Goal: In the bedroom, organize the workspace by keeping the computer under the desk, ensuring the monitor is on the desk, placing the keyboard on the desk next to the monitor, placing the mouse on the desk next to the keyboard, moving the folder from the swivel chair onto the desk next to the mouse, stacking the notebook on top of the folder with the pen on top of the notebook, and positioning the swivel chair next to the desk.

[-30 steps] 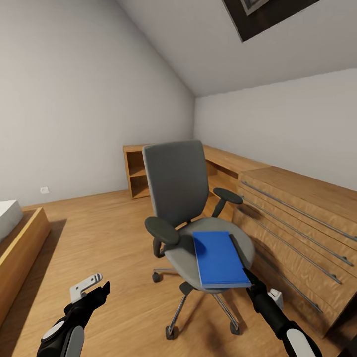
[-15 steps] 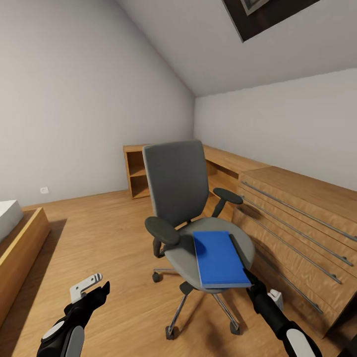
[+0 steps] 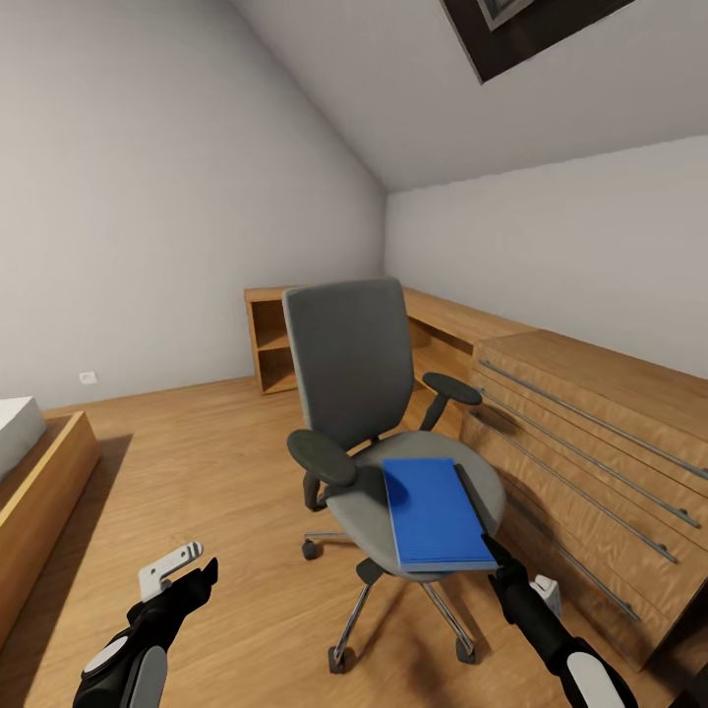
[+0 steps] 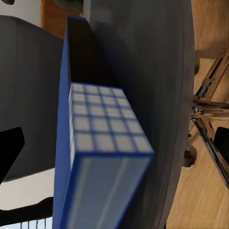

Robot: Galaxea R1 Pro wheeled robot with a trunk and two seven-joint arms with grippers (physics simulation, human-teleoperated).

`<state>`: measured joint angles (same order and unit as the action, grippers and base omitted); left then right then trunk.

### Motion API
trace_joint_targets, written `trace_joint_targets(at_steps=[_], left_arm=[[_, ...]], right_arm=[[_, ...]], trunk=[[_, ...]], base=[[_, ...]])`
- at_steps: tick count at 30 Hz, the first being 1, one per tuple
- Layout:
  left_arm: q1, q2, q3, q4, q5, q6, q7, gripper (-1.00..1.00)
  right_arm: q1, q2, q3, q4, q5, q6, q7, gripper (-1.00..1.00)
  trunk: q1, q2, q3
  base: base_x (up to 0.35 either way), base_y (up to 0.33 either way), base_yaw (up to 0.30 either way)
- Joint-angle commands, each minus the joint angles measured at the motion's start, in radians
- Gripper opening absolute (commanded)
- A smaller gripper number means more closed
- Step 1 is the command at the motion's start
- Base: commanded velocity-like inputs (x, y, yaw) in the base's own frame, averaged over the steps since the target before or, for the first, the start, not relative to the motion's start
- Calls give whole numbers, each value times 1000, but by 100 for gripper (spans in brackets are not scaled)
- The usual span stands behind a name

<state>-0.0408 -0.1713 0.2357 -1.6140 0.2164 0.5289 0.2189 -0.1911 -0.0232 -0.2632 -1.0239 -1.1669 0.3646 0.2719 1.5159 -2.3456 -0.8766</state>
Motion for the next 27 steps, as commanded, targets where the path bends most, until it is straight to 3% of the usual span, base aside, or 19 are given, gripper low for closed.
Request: trace_joint_targets(at_steps=[1, 11, 18, 27], left_arm=[[-1, -1, 1, -1, 11, 4, 7, 100], [-1, -1, 1, -1, 11, 6, 7, 100], [-1, -1, 1, -1, 11, 6, 7, 100], [-1, -1, 1, -1, 11, 7, 6, 100]], right_arm=[[-1, 0, -2, 0, -7, 7, 1, 100], [-1, 0, -2, -1, -5, 7, 1, 100], [-1, 0, -2, 0, -5, 7, 1, 100], [-1, 0, -2, -1, -5, 7, 1, 100]], trunk=[[0, 0, -1], [-12, 21, 8], [-39, 70, 30], [-39, 70, 30]], base=[[0, 0, 0], [0, 0, 0], [0, 0, 0], [0, 0, 0]])
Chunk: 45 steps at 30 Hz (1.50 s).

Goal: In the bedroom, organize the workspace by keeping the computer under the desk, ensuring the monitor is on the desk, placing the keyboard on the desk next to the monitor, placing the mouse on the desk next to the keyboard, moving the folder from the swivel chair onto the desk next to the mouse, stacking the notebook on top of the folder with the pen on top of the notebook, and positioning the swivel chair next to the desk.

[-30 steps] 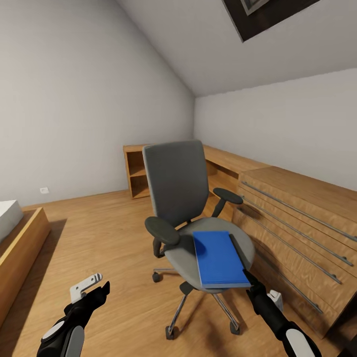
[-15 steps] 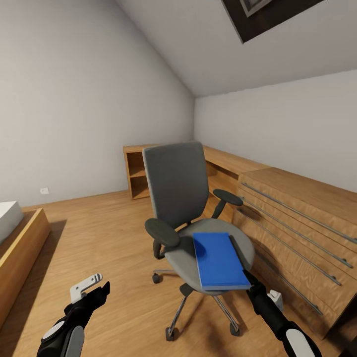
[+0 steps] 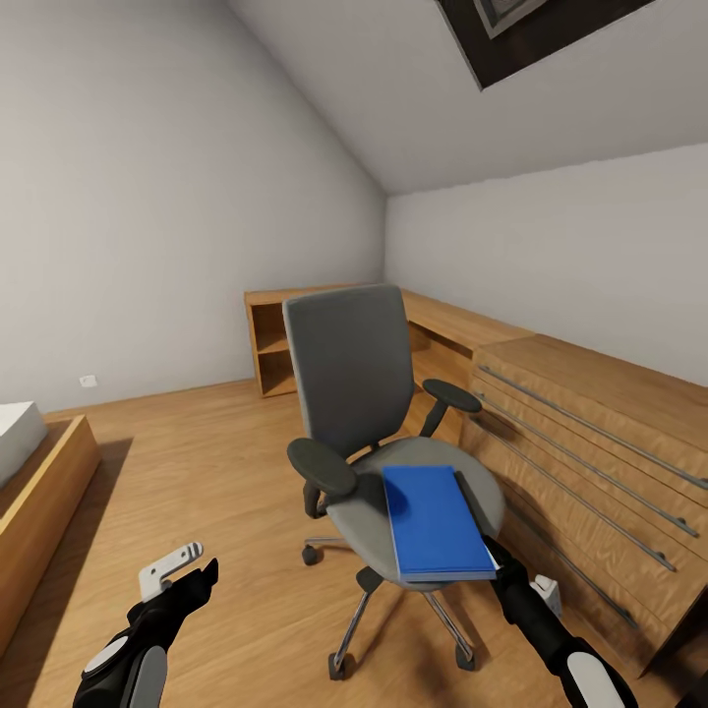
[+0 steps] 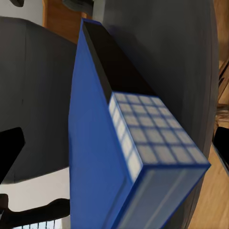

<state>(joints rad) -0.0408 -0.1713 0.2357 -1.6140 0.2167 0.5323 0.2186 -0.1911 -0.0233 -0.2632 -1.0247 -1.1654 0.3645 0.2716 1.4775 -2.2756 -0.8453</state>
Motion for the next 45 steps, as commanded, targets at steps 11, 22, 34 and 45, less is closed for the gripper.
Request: trace_joint_targets(at_steps=[11, 22, 34, 45], left_arm=[[-1, 0, 1, -1, 12, 5, 5, 100], [-1, 0, 1, -1, 12, 5, 5, 100], [-1, -1, 1, 0, 12, 5, 5, 100], [-1, 0, 1, 0, 12, 4, 5, 100]], right_arm=[[-1, 0, -2, 0, -7, 8, 1, 100], [-1, 0, -2, 1, -7, 7, 1, 100], [-1, 0, -2, 1, -7, 8, 1, 100], [-1, 0, -2, 0, -7, 8, 1, 100]], trunk=[[0, 0, -1], [0, 0, -1], [0, 0, -1], [0, 0, -1]], base=[[-32, 0, 0], [-53, 0, 0], [-1, 0, 0], [95, 0, 0]])
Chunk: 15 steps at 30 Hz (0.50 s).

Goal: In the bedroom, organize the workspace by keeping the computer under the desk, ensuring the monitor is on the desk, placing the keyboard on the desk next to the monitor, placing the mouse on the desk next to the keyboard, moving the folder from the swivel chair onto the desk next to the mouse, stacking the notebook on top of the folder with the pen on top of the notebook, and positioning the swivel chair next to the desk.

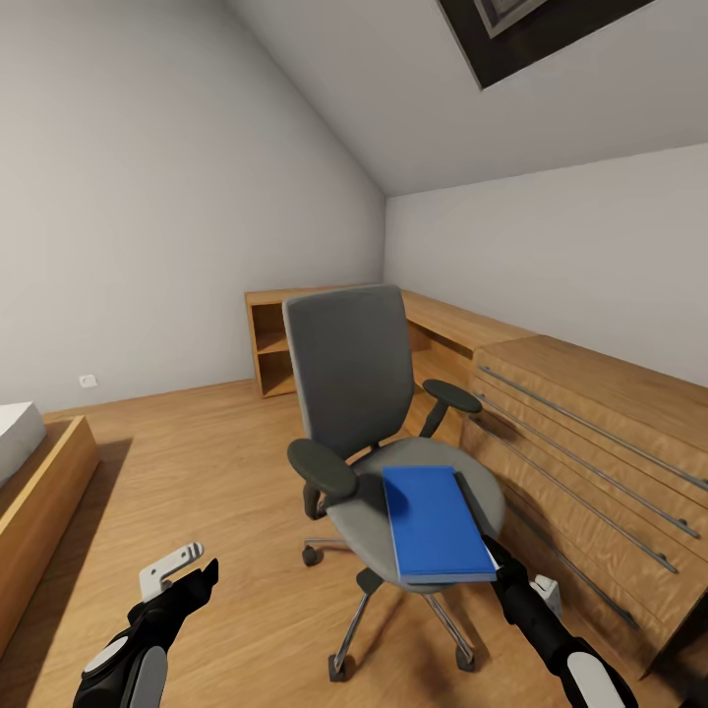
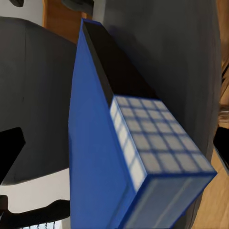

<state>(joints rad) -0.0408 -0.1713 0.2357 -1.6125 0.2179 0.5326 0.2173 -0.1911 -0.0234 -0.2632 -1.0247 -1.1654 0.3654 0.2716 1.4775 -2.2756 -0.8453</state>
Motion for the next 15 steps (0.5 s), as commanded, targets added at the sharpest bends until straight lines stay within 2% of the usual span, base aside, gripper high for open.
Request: trace_joint_targets(at_steps=[1, 15], left_arm=[[-1, -1, 1, -1, 11, 4, 7, 100], [-1, -1, 1, -1, 10, 4, 7, 100]], right_arm=[[-1, 0, -2, 0, -7, 7, 1, 100], [-1, -1, -2, 1, -7, 7, 1, 100]], trunk=[[0, 0, -1], [0, 0, -1]], base=[[25, 0, 0], [6, 0, 0]])
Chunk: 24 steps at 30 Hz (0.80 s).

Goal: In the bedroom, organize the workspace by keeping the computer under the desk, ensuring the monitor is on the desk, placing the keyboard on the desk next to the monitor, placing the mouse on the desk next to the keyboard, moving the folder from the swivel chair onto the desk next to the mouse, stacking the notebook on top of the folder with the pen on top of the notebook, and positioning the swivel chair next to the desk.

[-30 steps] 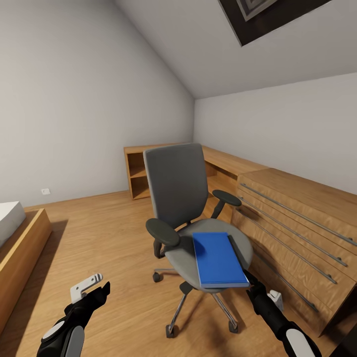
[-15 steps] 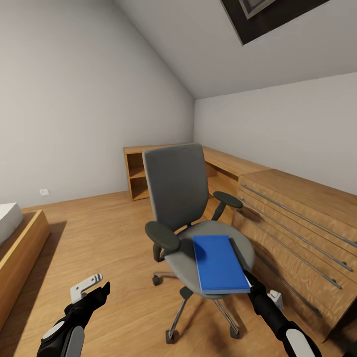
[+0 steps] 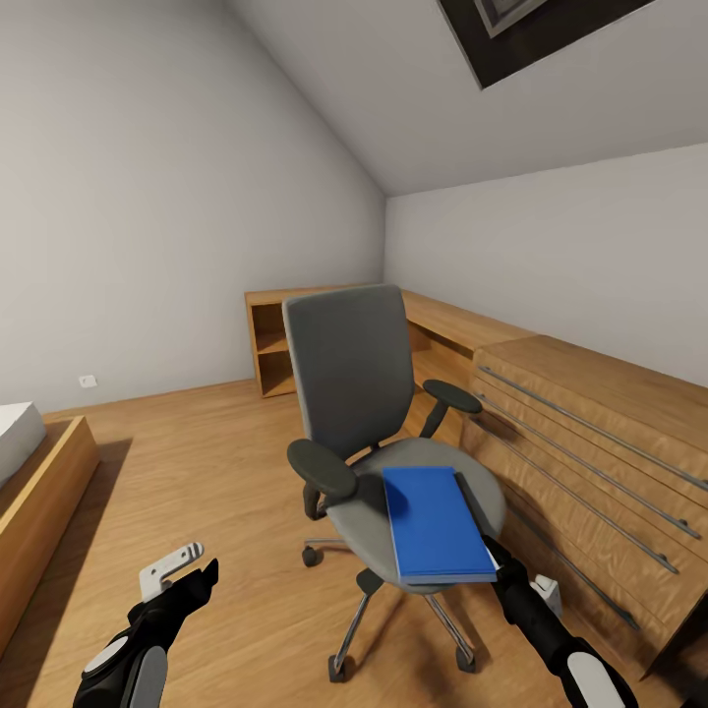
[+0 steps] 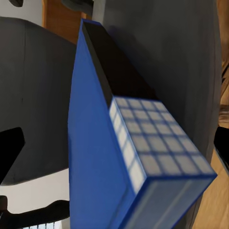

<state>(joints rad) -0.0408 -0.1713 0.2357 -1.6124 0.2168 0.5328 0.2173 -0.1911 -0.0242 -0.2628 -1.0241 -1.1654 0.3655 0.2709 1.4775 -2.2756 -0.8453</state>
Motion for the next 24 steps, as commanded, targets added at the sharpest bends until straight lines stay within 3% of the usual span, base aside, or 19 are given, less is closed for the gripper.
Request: trace_joint_targets(at_steps=[1, 2, 3, 16, 24], left_arm=[[-1, -1, 1, -1, 11, 4, 7, 100], [-1, -1, 1, -1, 11, 4, 7, 100], [-1, -1, 1, -1, 11, 4, 7, 100], [-1, -1, 1, -1, 12, 4, 7, 100], [-1, -1, 1, -1, 12, 4, 7, 100]], right_arm=[[-1, 0, -2, 0, -7, 7, 1, 100], [-1, 1, -2, 0, -7, 7, 0, 100], [-1, 1, -2, 0, -7, 7, 0, -100], [-1, 0, -3, 0, -7, 7, -19, -100], [-1, 0, -3, -1, -5, 5, -20, -100]], trunk=[[0, 0, -1], [0, 0, -1], [0, 0, -1], [0, 0, -1], [-31, 56, 24]], base=[[0, 0, 0], [0, 0, 0], [0, 0, 0], [0, 0, 0], [0, 0, 0]])
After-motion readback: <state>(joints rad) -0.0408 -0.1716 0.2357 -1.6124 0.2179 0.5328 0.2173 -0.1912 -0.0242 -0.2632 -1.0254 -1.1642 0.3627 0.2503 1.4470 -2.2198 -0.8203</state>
